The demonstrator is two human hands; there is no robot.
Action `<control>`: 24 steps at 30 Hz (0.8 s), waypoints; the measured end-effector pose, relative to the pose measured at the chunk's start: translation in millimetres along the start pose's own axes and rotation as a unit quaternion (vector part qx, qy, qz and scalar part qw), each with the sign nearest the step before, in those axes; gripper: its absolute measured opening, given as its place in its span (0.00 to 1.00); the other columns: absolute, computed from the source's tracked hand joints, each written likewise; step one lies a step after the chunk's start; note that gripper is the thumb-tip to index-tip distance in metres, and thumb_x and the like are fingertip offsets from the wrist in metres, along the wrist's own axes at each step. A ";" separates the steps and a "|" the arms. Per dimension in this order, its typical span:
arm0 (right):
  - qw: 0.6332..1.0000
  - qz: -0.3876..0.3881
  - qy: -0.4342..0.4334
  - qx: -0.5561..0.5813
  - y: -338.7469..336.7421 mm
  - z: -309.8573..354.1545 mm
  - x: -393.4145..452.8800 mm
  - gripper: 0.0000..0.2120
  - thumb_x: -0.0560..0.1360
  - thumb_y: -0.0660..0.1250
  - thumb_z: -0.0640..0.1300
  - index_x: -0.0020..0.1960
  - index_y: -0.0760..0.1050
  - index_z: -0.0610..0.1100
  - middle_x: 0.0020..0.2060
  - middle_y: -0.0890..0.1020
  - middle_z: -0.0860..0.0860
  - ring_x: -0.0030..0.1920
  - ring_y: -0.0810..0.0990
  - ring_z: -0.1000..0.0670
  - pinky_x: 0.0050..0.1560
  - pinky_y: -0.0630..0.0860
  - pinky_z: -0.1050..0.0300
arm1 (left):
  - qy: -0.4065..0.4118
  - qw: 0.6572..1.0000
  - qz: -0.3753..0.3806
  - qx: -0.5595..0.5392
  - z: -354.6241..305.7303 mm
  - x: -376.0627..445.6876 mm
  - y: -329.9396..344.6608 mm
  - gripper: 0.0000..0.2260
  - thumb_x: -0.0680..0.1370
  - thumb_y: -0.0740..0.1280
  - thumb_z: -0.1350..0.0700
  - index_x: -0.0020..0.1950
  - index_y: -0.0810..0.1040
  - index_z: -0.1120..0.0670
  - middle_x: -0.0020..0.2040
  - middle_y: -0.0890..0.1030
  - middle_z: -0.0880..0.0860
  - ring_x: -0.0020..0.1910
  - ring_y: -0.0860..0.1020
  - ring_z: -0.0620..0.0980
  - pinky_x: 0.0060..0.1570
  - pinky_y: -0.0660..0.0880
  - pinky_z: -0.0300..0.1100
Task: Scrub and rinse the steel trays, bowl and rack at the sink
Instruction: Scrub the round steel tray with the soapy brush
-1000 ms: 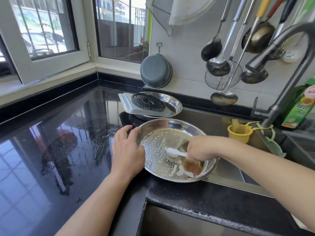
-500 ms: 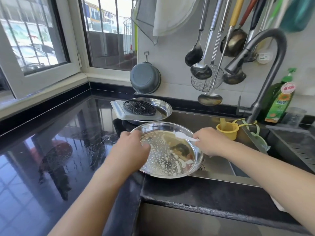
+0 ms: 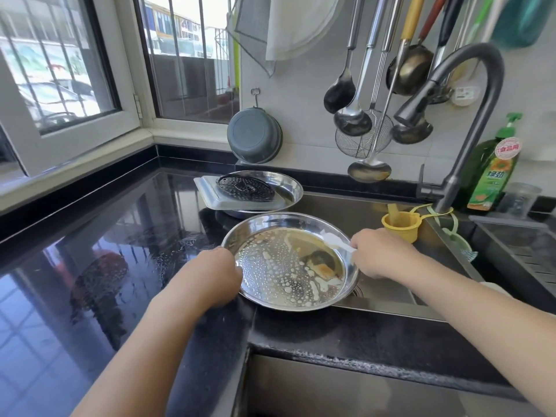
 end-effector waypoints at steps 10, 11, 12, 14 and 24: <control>0.996 -0.042 -0.040 0.068 11.2 -0.2 21.7 0.10 0.79 0.61 0.42 0.47 0.80 0.51 0.45 0.81 0.50 0.40 0.80 0.46 0.32 0.75 0.54 | 0.069 0.987 0.074 0.125 -31.6 -47.8 -32.2 0.18 0.86 0.55 0.46 0.40 0.68 0.55 0.45 0.76 0.56 0.44 0.74 0.56 0.46 0.72 0.46; 0.994 -0.046 -0.050 0.085 10.4 -0.2 26.8 0.12 0.80 0.60 0.44 0.49 0.81 0.53 0.46 0.80 0.51 0.40 0.80 0.46 0.34 0.77 0.53 | 0.095 0.983 0.090 0.126 -36.3 -55.0 -34.5 0.18 0.86 0.55 0.46 0.41 0.71 0.55 0.44 0.76 0.56 0.43 0.74 0.56 0.47 0.73 0.47; 0.993 -0.053 -0.055 0.092 8.8 -0.5 30.7 0.13 0.81 0.59 0.45 0.51 0.82 0.54 0.47 0.78 0.52 0.41 0.79 0.46 0.37 0.78 0.52 | 0.122 0.980 0.103 0.116 -41.0 -61.7 -37.7 0.18 0.86 0.55 0.46 0.46 0.76 0.55 0.47 0.78 0.56 0.46 0.77 0.56 0.50 0.76 0.48; 0.994 -0.067 -0.058 0.071 3.5 -1.1 34.6 0.13 0.81 0.56 0.47 0.51 0.80 0.56 0.49 0.73 0.52 0.44 0.78 0.45 0.44 0.80 0.46 | 0.140 0.985 0.094 0.039 -44.0 -65.2 -41.5 0.16 0.86 0.57 0.44 0.62 0.82 0.47 0.58 0.83 0.51 0.56 0.81 0.53 0.60 0.78 0.49; 0.996 0.017 -0.092 -0.013 -4.3 25.1 1.2 0.17 0.79 0.62 0.37 0.63 0.77 0.51 0.59 0.75 0.45 0.48 0.75 0.41 0.45 0.72 0.52 | -0.048 0.986 -0.091 -0.129 12.3 9.3 10.5 0.10 0.80 0.61 0.52 0.58 0.73 0.54 0.58 0.76 0.58 0.58 0.76 0.63 0.58 0.75 0.55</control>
Point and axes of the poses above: each hand's wrist, its own x-axis towards the middle knuckle, its own y-axis out of the palm, z = x × y, the point moved 1 cm from there along x, towards the middle knuckle
